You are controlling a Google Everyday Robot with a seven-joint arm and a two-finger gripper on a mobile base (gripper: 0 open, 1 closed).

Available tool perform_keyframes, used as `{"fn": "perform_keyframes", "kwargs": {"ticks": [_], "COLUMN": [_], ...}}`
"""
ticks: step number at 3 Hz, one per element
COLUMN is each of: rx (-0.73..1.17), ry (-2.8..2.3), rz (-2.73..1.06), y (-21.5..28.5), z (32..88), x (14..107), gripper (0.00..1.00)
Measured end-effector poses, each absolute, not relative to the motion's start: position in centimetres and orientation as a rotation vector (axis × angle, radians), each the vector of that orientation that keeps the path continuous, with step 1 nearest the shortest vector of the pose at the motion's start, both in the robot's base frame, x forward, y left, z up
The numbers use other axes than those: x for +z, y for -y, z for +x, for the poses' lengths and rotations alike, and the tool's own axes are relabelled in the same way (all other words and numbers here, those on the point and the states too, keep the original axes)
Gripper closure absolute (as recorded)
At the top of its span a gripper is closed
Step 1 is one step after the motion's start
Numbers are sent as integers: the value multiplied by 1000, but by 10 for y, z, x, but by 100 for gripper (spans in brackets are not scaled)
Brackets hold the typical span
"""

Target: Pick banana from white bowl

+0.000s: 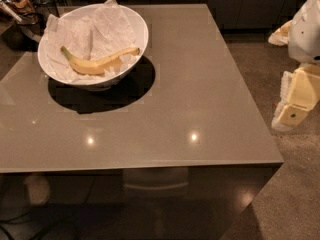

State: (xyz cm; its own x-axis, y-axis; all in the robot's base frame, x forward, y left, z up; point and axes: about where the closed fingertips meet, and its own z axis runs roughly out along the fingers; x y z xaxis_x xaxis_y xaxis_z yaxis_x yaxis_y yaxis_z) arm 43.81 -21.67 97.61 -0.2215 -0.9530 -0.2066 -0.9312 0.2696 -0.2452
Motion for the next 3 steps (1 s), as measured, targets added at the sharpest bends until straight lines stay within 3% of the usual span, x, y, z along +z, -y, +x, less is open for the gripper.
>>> {"fn": "perform_keyframes", "kwargs": {"ticks": [3], "rx": [-59], "ry": [-2179], "rz": [-1779], "y": [187], "z": [478], "x": [994], "gripper": [0]}}
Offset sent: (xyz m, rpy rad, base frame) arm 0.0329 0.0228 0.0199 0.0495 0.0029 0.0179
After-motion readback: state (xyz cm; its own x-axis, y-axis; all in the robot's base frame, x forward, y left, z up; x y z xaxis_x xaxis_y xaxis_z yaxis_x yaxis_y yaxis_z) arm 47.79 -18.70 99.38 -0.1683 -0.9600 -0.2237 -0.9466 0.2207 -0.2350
